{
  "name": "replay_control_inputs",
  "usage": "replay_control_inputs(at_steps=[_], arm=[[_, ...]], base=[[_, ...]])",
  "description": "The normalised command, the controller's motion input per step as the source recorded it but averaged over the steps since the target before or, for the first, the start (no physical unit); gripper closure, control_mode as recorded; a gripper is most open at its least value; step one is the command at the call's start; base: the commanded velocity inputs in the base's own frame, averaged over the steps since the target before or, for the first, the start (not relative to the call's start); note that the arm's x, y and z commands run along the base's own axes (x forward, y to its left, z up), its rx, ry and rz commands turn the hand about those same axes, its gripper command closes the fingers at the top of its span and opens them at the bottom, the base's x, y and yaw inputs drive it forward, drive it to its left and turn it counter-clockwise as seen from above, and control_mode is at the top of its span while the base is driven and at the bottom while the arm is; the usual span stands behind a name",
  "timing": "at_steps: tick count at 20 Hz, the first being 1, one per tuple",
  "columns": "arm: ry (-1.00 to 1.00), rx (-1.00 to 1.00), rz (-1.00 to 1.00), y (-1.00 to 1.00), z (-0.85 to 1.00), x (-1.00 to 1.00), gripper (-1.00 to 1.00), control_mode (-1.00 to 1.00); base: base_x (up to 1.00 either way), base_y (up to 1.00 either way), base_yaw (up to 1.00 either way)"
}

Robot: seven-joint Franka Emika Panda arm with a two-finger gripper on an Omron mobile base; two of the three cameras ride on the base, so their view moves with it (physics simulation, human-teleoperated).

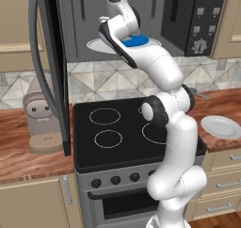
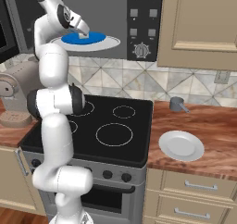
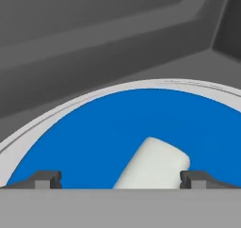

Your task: Pick the marshmallow from the microwave and place it on plate located on the counter.

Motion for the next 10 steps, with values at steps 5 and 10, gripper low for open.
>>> replay_control_inputs(at_steps=[5,10], arm=[[-0.09,0.0,0.0,-0.02,-0.29,0.0,-1.0,-1.0],[-0.13,0.0,0.0,-0.1,-0.34,0.0,-1.0,-1.0]], base=[[0.0,0.0,0.0],[0.0,0.0,0.0]])
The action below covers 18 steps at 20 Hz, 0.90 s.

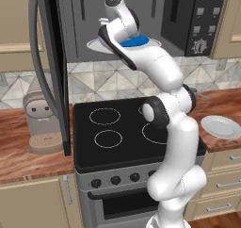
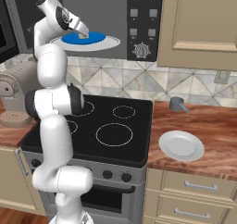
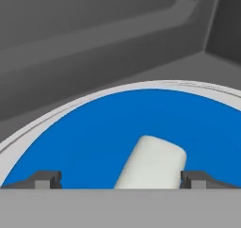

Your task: Pick the marshmallow from the microwave and place it on plate located on the counter.

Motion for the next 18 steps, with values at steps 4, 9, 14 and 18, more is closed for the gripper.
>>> replay_control_inputs(at_steps=[4,9,14,18], arm=[[-0.14,0.0,0.0,-0.13,-0.26,0.0,-1.0,-1.0],[-0.05,0.0,0.0,-0.11,-0.2,0.0,-1.0,-1.0],[0.0,0.0,0.0,0.0,-0.15,0.0,1.0,-1.0],[0.02,0.0,0.0,0.0,-0.02,0.01,1.0,-1.0]], base=[[0.0,0.0,0.0],[0.0,0.0,0.0],[0.0,0.0,0.0],[0.0,0.0,0.0]])
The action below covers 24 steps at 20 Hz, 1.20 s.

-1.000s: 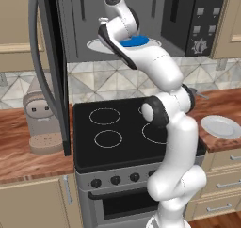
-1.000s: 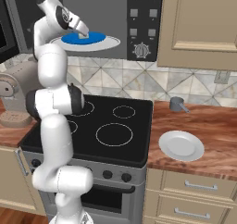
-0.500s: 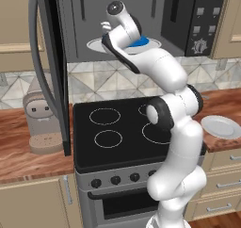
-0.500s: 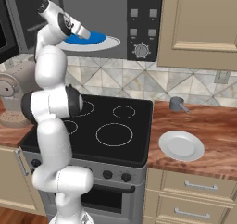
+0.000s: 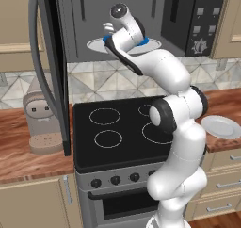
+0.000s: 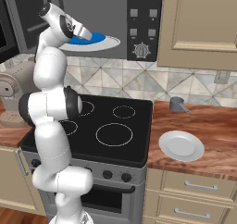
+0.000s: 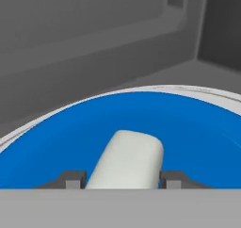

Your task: Pick the marshmallow from the microwave and place it on plate located on the counter.

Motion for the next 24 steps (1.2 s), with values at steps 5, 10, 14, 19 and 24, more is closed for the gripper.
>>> replay_control_inputs(at_steps=[5,10,14,19,24], arm=[[0.0,0.0,0.0,0.0,0.0,0.0,1.0,-1.0],[0.0,0.0,0.01,0.0,0.0,-0.07,1.0,-1.0],[0.0,0.0,0.08,0.0,0.02,-0.33,1.0,-1.0],[0.0,0.0,0.1,0.04,0.15,-0.59,1.0,-1.0],[0.0,0.0,0.11,0.1,0.01,-0.86,1.0,-1.0]], base=[[0.0,0.0,0.0],[0.0,0.0,0.0],[0.0,0.0,0.0],[0.0,0.0,0.0],[0.0,0.0,0.0]])
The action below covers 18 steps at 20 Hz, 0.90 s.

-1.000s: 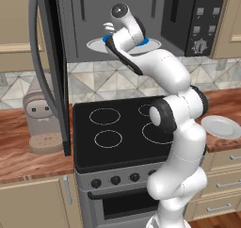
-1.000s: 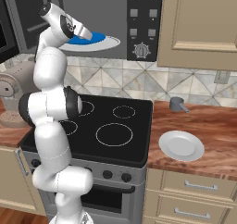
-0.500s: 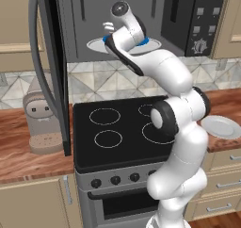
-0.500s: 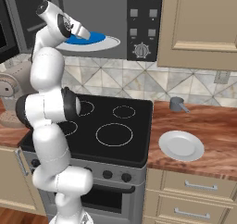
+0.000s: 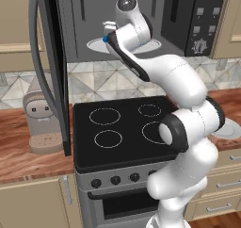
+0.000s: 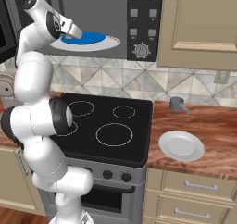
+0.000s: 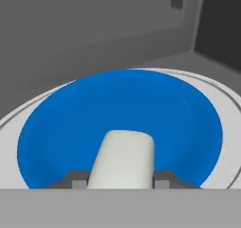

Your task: Pick the marshmallow from the microwave and place it on plate located on the counter.

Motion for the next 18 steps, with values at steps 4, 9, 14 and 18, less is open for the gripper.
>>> replay_control_inputs(at_steps=[4,9,14,18], arm=[[0.0,0.0,0.16,0.01,0.01,-0.94,1.0,-1.0],[0.0,0.0,0.2,-0.08,0.03,-0.97,1.0,-1.0],[0.01,0.01,0.12,-0.36,0.0,-0.98,1.0,-1.0],[0.03,0.0,0.01,-0.45,0.0,-1.0,1.0,-1.0]], base=[[0.0,0.0,0.0],[0.0,0.0,0.0],[0.0,0.0,0.0],[0.0,0.0,0.0]])
